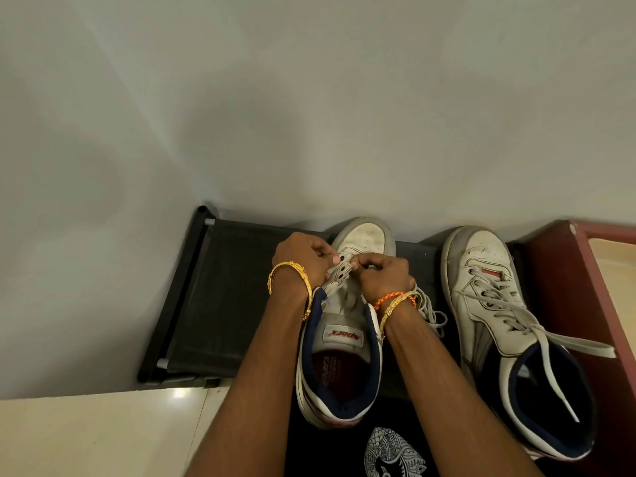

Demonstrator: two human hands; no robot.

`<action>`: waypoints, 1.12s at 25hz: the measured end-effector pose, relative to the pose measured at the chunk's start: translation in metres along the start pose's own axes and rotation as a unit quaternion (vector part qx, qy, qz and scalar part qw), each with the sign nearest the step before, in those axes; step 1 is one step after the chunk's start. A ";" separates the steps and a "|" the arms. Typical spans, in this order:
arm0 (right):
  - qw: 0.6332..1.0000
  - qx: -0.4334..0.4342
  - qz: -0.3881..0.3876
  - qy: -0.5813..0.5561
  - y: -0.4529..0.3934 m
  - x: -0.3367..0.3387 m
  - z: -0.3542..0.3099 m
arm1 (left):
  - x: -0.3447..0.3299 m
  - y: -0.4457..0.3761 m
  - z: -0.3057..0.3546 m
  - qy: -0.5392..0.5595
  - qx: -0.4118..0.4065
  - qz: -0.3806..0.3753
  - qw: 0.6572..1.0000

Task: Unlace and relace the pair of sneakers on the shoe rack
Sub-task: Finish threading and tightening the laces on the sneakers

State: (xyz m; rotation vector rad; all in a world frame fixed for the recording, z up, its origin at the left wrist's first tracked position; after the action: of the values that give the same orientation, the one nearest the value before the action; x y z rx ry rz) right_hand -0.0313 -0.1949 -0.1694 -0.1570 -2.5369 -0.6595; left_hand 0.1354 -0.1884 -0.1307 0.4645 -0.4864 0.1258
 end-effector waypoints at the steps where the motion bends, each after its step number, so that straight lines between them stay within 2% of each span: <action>1: 1.000 0.001 0.003 0.006 0.000 0.000 0.000 | -0.001 0.000 0.001 -0.003 -0.001 0.000 1.000; 9: 0.999 0.025 0.028 -0.012 0.004 0.006 -0.007 | 0.004 0.003 0.010 -0.040 -0.032 0.031 0.998; 10: 1.000 0.021 0.013 -0.017 0.004 0.009 -0.009 | 0.005 0.004 0.010 -0.034 -0.032 0.032 0.998; 12: 0.997 -0.009 -0.064 -0.043 0.006 0.013 -0.011 | 0.010 0.003 0.007 -0.005 -0.015 0.038 0.999; 14: 0.989 -0.029 -0.136 0.041 0.016 0.017 -0.007 | 0.023 0.002 0.000 0.039 0.014 0.067 0.997; 16: 0.980 -0.044 -0.143 0.131 0.026 0.027 0.002 | 0.043 0.003 -0.006 0.117 0.024 0.122 0.985; 18: 0.986 -0.068 -0.104 0.111 0.031 0.040 0.006 | 0.070 0.007 -0.010 0.202 0.011 0.197 0.959; 20: 0.989 -0.068 -0.102 0.084 0.036 0.045 0.003 | 0.102 0.018 -0.016 0.262 -0.003 0.294 0.919; 23: 0.987 -0.059 -0.124 0.085 0.041 0.046 -0.004 | 0.139 0.036 -0.049 0.406 0.037 0.431 0.805; 24: 0.986 -0.061 -0.126 0.087 0.043 0.047 -0.006 | 0.140 0.035 -0.062 0.446 0.062 0.441 0.777; 25: 0.985 -0.065 -0.133 0.086 0.045 0.047 -0.006 | 0.134 0.033 -0.069 0.471 0.093 0.420 0.770; 26: 0.984 -0.073 -0.141 0.081 0.047 0.046 -0.004 | 0.122 0.028 -0.070 0.468 0.130 0.379 0.788; 27: 0.983 -0.083 -0.149 0.073 0.049 0.044 -0.002 | 0.107 0.027 -0.066 0.419 0.167 0.327 0.831; 28: 0.982 -0.088 -0.156 0.065 0.049 0.042 -0.001 | 0.096 0.025 -0.056 0.294 0.183 0.279 0.896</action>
State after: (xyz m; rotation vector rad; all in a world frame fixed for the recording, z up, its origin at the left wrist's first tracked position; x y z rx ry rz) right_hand -0.0557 -0.1530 -0.1264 0.2226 -2.3954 -0.9823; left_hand 0.2380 -0.1402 -0.1186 0.6127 0.0239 0.9009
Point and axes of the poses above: each hand's wrist, its own y-axis away from the middle knuckle, its own x-axis out of the back of the hand, z = x × y, the point moved 10 cm from there along -y, towards the middle knuckle
